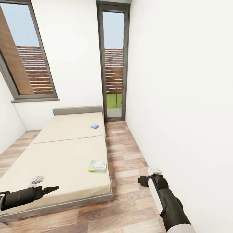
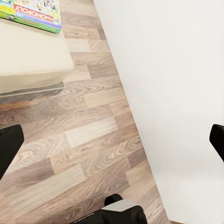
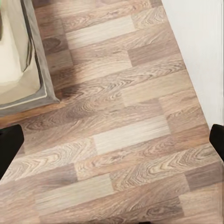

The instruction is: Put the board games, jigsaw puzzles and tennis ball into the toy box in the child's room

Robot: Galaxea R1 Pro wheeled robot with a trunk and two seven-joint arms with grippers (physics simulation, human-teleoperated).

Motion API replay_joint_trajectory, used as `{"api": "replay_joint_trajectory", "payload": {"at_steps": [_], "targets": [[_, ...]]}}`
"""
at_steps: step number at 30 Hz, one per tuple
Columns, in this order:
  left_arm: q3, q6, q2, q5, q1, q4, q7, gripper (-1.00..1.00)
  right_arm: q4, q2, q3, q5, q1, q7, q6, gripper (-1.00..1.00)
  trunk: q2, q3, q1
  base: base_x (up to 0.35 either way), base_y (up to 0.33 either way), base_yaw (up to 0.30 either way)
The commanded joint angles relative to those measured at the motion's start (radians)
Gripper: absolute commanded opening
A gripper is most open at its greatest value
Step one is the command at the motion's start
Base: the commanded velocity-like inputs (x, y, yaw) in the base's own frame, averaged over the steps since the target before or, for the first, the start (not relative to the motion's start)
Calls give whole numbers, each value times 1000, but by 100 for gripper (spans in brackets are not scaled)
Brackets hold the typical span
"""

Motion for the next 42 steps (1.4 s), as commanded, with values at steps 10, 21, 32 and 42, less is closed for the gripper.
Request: {"api": "replay_joint_trajectory", "payload": {"at_steps": [10, 21, 32, 42], "targets": [[1, 18, -7, 4, -1, -33, 6, 100, 1, 3, 4, -7, 0, -12, 1, 100, -2, -3, 1, 25, -42, -34], [-2, 164, -92, -16, -264, -13, 226, 100, 0, 11, 108, -7, -1, -19, -6, 100, -2, -3, 1, 1, -1, -1], [-57, 131, -361, -90, -567, 335, 925, 100, 1, 8, 149, -5, -1, -19, -7, 100, -2, -3, 1, 0, 0, 0], [-65, 37, -419, -93, -590, 375, 1005, 100, 2, 7, 150, -5, -1, -19, -7, 100, -2, -3, 1, 0, 0, 75]]}}
